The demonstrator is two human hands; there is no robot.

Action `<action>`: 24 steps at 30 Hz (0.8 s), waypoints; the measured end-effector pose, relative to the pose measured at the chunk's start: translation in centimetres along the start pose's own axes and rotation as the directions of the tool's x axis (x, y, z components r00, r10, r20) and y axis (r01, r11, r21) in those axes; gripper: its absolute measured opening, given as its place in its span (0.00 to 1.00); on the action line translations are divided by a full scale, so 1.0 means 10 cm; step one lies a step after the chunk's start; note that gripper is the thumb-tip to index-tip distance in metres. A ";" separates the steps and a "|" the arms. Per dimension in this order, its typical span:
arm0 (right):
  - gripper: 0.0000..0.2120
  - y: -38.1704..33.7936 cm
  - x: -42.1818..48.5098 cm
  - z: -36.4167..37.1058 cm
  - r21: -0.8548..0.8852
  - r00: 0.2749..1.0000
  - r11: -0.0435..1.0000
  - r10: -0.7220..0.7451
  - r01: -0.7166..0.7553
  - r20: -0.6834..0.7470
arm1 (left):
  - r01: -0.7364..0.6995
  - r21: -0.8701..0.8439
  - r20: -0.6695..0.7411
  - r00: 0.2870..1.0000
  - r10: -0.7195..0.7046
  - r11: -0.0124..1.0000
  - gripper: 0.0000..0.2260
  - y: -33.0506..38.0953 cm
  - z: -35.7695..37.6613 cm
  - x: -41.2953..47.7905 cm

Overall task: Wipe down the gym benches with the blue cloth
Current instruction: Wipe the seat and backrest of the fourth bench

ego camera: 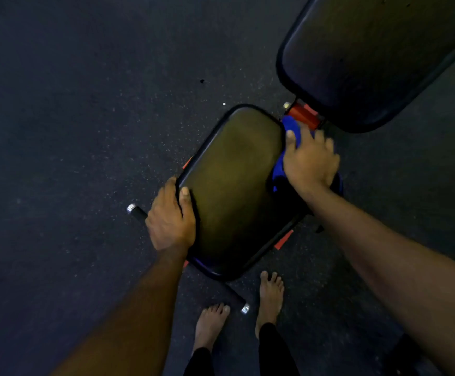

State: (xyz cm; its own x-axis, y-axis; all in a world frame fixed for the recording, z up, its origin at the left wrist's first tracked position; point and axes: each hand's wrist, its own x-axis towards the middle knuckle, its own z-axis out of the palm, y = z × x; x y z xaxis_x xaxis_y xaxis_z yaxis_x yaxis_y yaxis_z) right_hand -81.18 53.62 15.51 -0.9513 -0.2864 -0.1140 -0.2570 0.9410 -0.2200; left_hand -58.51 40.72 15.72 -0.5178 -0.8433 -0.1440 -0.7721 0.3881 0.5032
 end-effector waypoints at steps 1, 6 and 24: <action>0.23 -0.12 0.07 0.02 -0.006 0.998 0.998 -0.054 0.055 0.011 | -0.005 -0.003 -0.002 1.000 0.005 1.000 0.26 0.00 0.00 0.00; 0.25 -0.04 0.18 0.00 0.115 0.935 0.937 -0.342 0.331 0.095 | -0.010 -0.011 -0.013 1.000 0.010 1.000 0.27 -0.01 0.01 0.00; 0.25 -0.21 0.34 0.02 0.118 0.796 0.807 -0.590 0.579 0.134 | -0.030 -0.020 -0.005 1.000 0.030 0.999 0.26 -0.07 0.01 0.00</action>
State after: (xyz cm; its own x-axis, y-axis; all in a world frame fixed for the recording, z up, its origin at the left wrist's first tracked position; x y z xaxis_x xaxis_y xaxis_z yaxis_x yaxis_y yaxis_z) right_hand -83.87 50.66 15.36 -0.5827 -0.8076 -0.0911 -0.7376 0.5725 -0.3580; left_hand -57.98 40.48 15.28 -0.5393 -0.8329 -0.1247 -0.7484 0.4061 0.5243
